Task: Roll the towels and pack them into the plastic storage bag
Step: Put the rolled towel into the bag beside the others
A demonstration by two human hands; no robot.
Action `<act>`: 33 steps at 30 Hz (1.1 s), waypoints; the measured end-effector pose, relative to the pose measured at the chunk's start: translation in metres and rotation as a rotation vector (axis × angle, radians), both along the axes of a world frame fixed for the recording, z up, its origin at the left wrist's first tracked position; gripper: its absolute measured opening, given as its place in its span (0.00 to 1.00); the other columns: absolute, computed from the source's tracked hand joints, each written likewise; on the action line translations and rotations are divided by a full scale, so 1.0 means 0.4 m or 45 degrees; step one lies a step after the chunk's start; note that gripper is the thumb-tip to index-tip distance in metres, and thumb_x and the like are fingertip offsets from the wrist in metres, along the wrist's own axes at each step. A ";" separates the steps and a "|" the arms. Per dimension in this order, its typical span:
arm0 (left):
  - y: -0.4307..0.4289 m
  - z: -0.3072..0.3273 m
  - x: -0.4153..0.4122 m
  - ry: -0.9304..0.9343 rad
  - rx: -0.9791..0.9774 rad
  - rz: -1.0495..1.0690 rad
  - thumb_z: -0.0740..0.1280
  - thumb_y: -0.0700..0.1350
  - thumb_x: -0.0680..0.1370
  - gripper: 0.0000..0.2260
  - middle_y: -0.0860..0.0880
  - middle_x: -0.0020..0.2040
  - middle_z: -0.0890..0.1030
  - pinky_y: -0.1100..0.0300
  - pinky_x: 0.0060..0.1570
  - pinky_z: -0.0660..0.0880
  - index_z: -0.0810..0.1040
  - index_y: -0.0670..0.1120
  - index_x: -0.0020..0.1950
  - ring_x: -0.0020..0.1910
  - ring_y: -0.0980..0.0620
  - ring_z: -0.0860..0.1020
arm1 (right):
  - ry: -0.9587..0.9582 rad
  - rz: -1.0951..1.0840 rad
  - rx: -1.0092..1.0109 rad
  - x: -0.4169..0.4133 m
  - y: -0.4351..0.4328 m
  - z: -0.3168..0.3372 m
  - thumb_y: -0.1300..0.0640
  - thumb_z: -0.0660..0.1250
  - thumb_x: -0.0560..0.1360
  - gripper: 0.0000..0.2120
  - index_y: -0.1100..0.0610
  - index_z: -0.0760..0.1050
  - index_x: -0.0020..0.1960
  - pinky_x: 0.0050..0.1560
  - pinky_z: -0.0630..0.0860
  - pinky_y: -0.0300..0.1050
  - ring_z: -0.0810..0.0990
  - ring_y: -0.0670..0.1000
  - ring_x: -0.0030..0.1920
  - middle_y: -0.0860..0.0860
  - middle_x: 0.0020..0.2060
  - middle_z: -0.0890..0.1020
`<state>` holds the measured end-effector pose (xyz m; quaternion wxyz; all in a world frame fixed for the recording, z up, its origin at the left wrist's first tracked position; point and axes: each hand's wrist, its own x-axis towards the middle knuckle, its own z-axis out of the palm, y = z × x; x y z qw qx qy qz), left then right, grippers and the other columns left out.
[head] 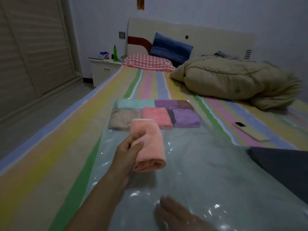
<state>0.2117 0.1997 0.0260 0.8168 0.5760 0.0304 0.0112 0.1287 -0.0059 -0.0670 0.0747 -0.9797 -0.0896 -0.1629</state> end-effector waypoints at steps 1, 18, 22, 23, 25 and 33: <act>-0.004 0.006 -0.035 -0.012 0.049 -0.026 0.62 0.33 0.78 0.14 0.44 0.58 0.82 0.57 0.45 0.79 0.79 0.49 0.57 0.51 0.48 0.80 | 0.311 0.142 0.330 -0.051 -0.006 0.008 0.61 0.47 0.83 0.18 0.60 0.66 0.69 0.47 0.82 0.47 0.84 0.55 0.50 0.62 0.48 0.83; -0.103 0.108 -0.325 -0.369 0.509 -0.091 0.68 0.40 0.77 0.14 0.56 0.60 0.75 0.55 0.48 0.80 0.73 0.55 0.59 0.50 0.55 0.80 | 0.482 -0.124 2.057 -0.184 -0.006 0.358 0.62 0.66 0.76 0.10 0.60 0.77 0.57 0.40 0.81 0.46 0.84 0.54 0.45 0.57 0.47 0.85; -0.098 0.014 -0.351 -0.649 1.388 -0.351 0.70 0.62 0.67 0.20 0.60 0.54 0.76 0.60 0.48 0.75 0.72 0.57 0.54 0.50 0.62 0.76 | 0.410 -0.274 2.177 -0.193 -0.081 0.349 0.63 0.66 0.76 0.09 0.60 0.77 0.56 0.41 0.80 0.47 0.83 0.55 0.44 0.59 0.46 0.84; -0.098 -0.011 -0.359 -0.716 1.620 -0.520 0.69 0.67 0.64 0.24 0.60 0.54 0.75 0.60 0.51 0.72 0.72 0.57 0.55 0.51 0.61 0.74 | 0.416 -0.296 2.176 -0.196 -0.095 0.346 0.63 0.66 0.76 0.10 0.61 0.76 0.57 0.44 0.79 0.51 0.82 0.57 0.46 0.60 0.48 0.84; -0.102 -0.044 -0.356 -0.843 1.887 -0.660 0.69 0.69 0.63 0.28 0.58 0.54 0.74 0.60 0.51 0.69 0.72 0.57 0.56 0.53 0.57 0.71 | 0.433 -0.339 2.157 -0.203 -0.117 0.340 0.62 0.66 0.76 0.12 0.62 0.76 0.59 0.49 0.77 0.56 0.81 0.60 0.50 0.62 0.49 0.83; -0.115 -0.016 -0.337 -0.735 1.904 -0.722 0.66 0.52 0.72 0.10 0.54 0.45 0.85 0.58 0.47 0.75 0.84 0.52 0.49 0.44 0.56 0.81 | 0.505 -0.280 2.176 -0.225 -0.168 0.333 0.62 0.66 0.76 0.13 0.62 0.75 0.60 0.50 0.78 0.53 0.82 0.59 0.50 0.61 0.50 0.83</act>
